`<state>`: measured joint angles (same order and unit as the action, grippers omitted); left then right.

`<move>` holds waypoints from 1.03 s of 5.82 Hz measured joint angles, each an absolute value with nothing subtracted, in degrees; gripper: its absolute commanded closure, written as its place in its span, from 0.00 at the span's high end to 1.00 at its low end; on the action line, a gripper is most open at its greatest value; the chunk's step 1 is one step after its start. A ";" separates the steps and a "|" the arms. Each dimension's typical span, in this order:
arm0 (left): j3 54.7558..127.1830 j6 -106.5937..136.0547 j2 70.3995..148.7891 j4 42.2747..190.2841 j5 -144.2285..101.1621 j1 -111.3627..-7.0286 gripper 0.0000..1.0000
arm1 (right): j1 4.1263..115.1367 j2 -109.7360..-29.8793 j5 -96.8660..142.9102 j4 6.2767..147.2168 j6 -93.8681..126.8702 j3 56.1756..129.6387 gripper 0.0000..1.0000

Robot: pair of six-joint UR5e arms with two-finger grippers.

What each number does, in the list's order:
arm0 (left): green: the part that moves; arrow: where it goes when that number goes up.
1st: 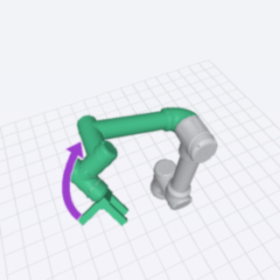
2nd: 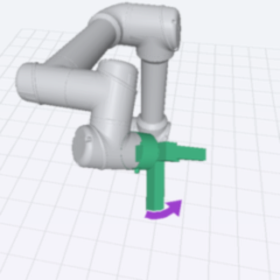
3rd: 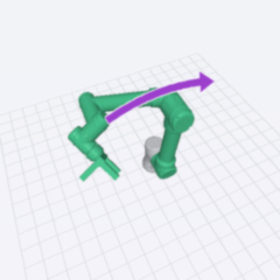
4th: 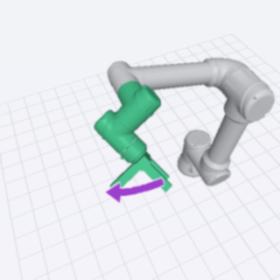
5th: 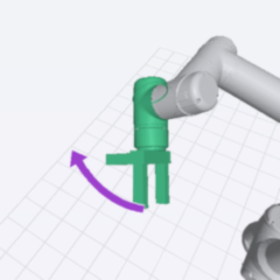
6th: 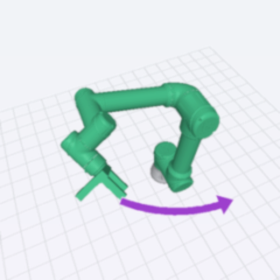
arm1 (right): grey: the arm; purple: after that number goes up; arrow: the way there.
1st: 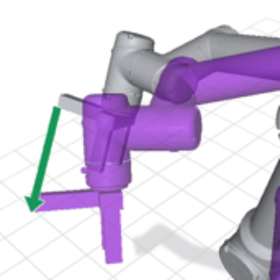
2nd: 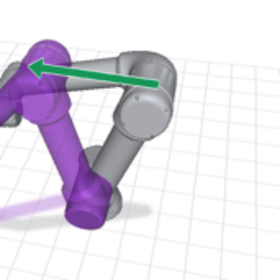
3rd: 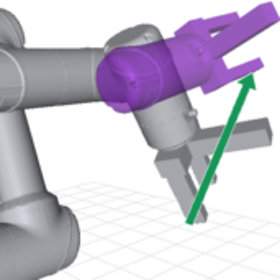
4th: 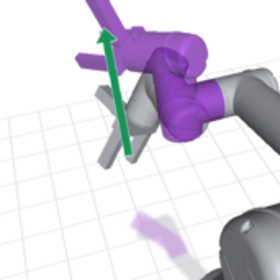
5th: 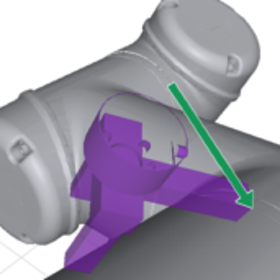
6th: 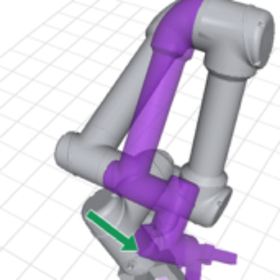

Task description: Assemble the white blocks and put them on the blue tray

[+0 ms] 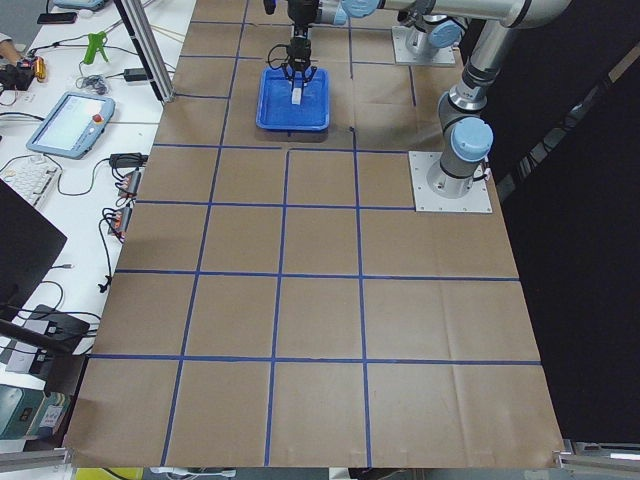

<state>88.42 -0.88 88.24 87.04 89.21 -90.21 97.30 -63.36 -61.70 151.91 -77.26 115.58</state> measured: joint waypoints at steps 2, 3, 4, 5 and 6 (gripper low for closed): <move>88.48 -0.88 88.24 87.09 89.21 -90.25 0.99 | 97.30 -62.95 -61.69 152.18 -77.23 115.57 0.33; 88.50 -0.88 88.24 87.10 89.21 -90.26 0.99 | 97.29 -62.88 -61.70 152.21 -77.13 115.57 0.48; 88.50 -0.88 88.24 87.10 89.21 -90.26 0.99 | 97.30 -62.83 -61.68 152.19 -76.98 115.57 0.71; 88.50 -0.88 88.24 87.10 89.21 -90.30 0.99 | 97.29 -62.82 -60.79 152.22 -76.84 115.52 0.96; 88.50 -0.88 88.24 87.10 89.21 -90.33 0.99 | 97.29 -62.84 -59.54 152.23 -76.43 115.50 1.00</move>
